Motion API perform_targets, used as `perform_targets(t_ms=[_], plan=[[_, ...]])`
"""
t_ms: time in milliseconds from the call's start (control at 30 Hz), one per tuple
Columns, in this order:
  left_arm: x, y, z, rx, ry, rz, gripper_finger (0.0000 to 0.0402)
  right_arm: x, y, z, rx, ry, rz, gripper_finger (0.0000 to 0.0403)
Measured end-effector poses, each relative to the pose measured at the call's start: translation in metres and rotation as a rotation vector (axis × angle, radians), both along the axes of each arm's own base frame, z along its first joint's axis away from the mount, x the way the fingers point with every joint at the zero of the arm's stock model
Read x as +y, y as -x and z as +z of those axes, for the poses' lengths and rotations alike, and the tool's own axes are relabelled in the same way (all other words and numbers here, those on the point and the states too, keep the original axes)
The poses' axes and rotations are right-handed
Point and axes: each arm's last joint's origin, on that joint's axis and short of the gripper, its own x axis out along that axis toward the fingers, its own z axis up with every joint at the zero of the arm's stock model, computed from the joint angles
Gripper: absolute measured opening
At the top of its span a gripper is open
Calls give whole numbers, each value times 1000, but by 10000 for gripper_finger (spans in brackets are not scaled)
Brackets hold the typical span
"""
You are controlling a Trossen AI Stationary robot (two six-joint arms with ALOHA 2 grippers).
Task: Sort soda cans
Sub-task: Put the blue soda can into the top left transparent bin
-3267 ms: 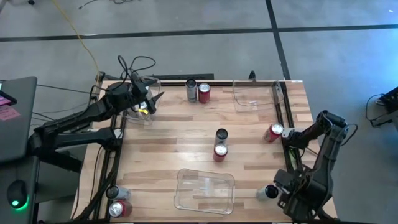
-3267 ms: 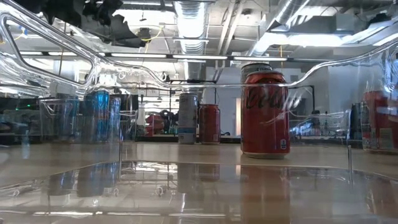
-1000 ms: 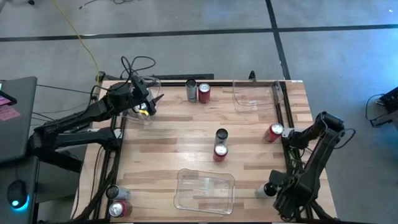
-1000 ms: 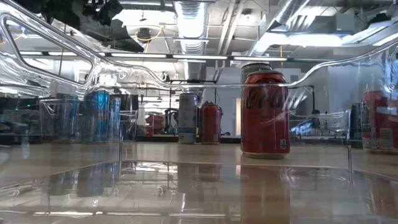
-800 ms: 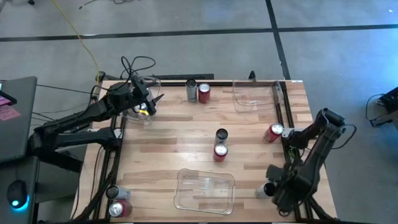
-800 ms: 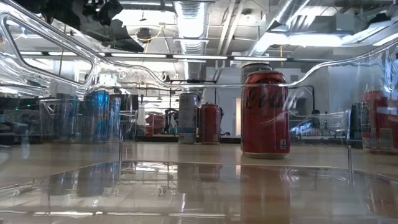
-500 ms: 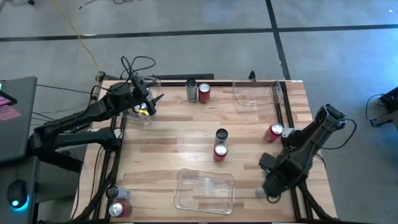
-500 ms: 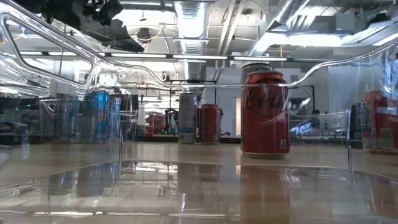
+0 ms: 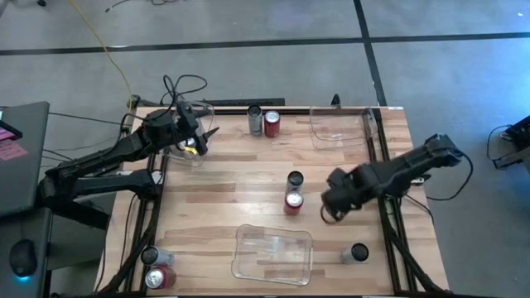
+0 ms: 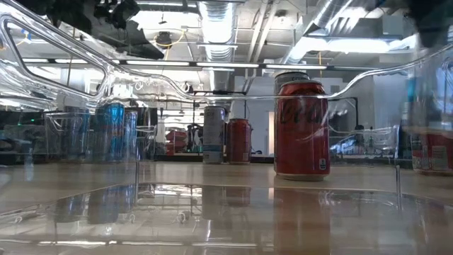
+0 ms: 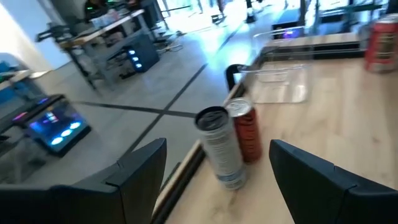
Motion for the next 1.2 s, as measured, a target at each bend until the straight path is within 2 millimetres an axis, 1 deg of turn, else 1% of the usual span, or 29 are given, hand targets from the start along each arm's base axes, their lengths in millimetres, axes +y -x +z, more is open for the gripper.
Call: perform_targets(t_ms=[167,367,467,567,667,800,933,1067,1200], plan=[[0,0,1,-17,13,-17,281,-28,0,8,-32,-12,-67,240],[-1,0,0,-13,26,-15,281,-52,9,20,-98,25,-103,240],[-1,0,-2,-3,33,-15,281,-62,15,27,-149,72,-121,240],[-1,0,-3,9,38,-15,281,-73,21,36,-223,157,-145,240],[-2,0,-3,15,37,-44,281,-84,20,48,-335,248,-154,240],[-3,-1,-3,13,39,-97,281,-101,5,56,-499,292,-135,240],[-3,-1,-2,14,18,-105,281,-119,-20,56,-597,298,-78,240],[-3,-1,-2,11,24,-115,281,-138,-49,44,-627,278,1,240],[-2,-7,-7,4,98,-182,281,-158,-77,29,-663,252,84,240]])
